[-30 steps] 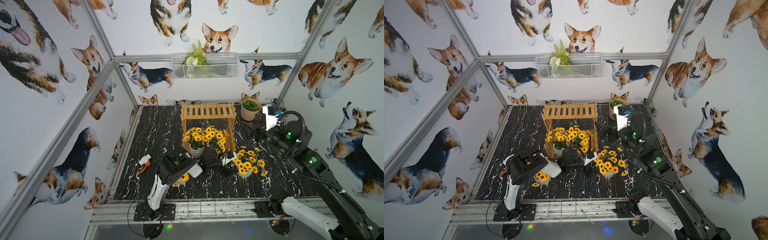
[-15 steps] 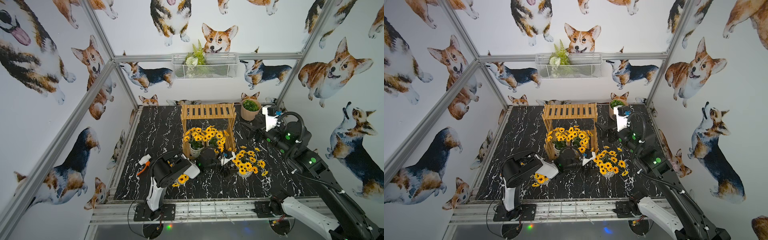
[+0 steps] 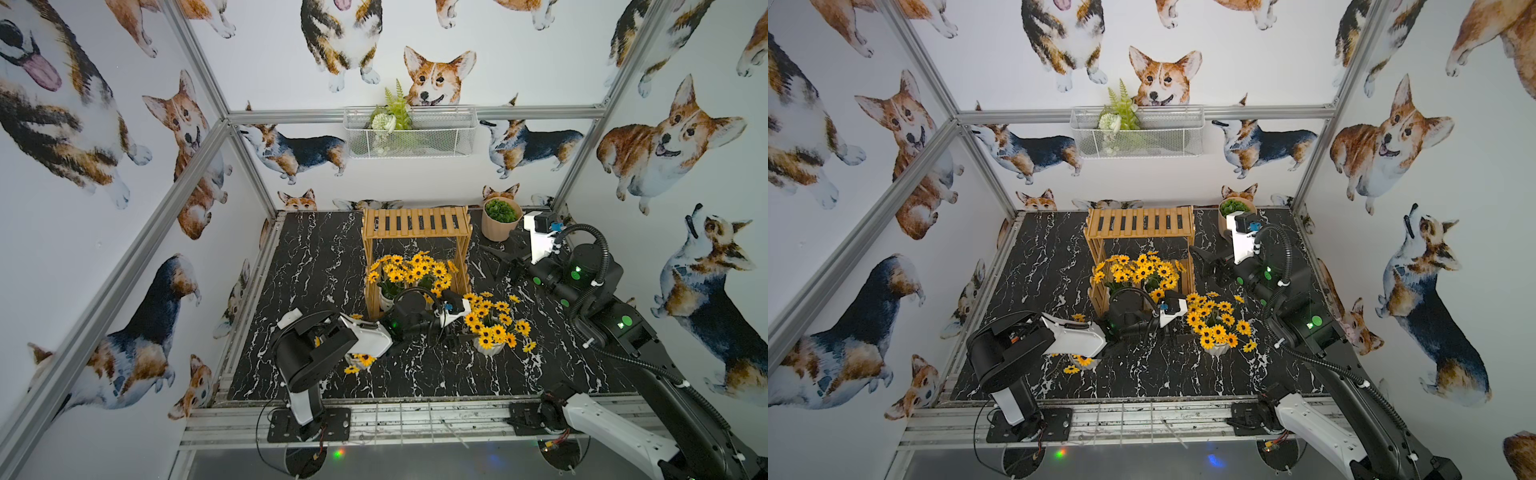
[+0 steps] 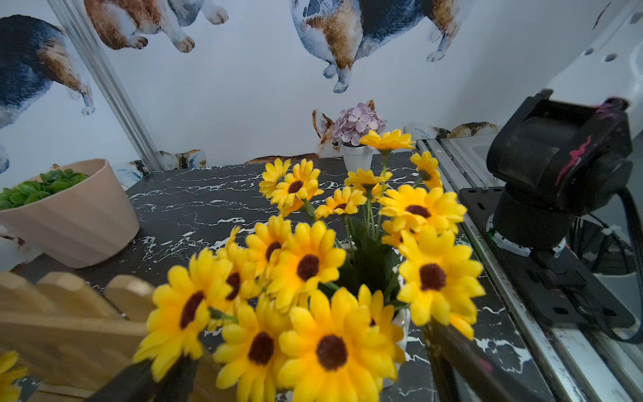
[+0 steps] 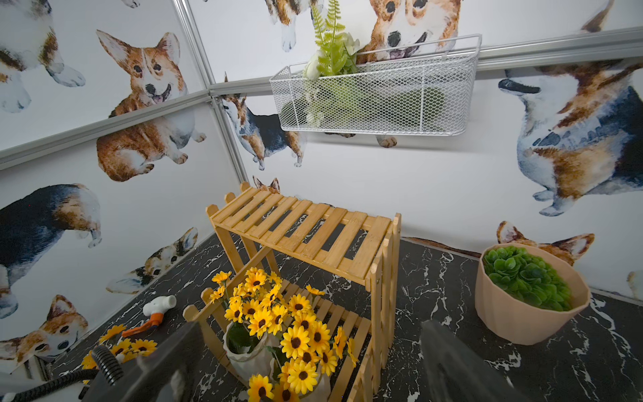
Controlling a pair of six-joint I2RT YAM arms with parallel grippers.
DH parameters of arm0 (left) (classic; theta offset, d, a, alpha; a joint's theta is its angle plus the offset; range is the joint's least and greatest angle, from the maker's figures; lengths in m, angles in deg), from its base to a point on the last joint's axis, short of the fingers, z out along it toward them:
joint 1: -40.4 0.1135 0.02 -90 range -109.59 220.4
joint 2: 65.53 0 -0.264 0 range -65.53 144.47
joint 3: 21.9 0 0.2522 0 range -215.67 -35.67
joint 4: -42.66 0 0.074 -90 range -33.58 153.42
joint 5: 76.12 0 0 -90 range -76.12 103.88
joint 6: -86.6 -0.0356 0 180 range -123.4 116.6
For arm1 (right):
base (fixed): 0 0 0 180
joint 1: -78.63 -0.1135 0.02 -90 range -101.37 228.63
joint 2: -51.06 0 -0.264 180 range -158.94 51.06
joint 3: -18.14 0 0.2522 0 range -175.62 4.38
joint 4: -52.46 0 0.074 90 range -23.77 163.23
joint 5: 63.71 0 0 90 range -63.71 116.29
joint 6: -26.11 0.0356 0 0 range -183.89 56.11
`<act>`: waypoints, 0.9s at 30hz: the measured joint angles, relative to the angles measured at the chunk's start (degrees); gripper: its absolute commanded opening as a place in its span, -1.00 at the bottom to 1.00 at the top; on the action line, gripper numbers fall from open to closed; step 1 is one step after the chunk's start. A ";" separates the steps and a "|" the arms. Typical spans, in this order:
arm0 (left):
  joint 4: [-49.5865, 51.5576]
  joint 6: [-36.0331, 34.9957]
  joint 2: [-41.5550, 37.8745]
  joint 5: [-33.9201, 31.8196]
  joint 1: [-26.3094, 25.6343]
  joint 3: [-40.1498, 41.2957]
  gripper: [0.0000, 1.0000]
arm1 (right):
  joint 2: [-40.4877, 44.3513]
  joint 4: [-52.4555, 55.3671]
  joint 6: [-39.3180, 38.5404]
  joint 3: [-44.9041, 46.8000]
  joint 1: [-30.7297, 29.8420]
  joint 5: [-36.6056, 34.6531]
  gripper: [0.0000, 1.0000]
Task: Take the sunflower pots off the shelves
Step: Pick up the sunflower pot from the shelf.
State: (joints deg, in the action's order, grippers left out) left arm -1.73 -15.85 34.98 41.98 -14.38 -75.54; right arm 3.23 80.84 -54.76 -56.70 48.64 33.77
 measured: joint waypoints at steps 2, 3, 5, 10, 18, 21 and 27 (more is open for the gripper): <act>1.27 -0.72 -1.62 -0.35 0.00 0.00 1.00 | 0.00 0.00 -0.02 -0.02 0.00 0.04 0.99; 1.90 -0.98 -2.40 -0.42 0.02 0.00 1.00 | -0.02 0.02 -0.04 -0.02 0.00 0.15 0.99; 2.82 -1.33 -4.13 -0.70 0.02 0.00 1.00 | -0.17 0.35 -0.26 -0.20 0.00 0.81 0.99; 6.80 -1.99 -10.36 -1.92 0.50 -0.31 1.00 | -0.92 3.58 -1.66 -2.58 0.00 2.12 0.99; 19.76 -4.72 -21.77 -8.13 1.20 -4.42 1.00 | 1.14 5.22 -1.86 -1.68 0.00 3.72 0.99; 25.18 -5.44 -25.70 -12.87 1.53 -6.43 1.00 | 1.33 5.51 -1.75 -1.51 0.00 4.59 0.99; 34.80 -5.84 -33.88 -23.06 3.30 -9.51 1.00 | -0.37 6.62 -1.25 -1.20 0.00 6.47 0.99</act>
State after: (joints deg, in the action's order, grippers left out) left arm 33.06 -21.69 1.11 18.92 -11.08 -85.05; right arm 2.85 87.46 -56.01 -57.90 48.64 40.24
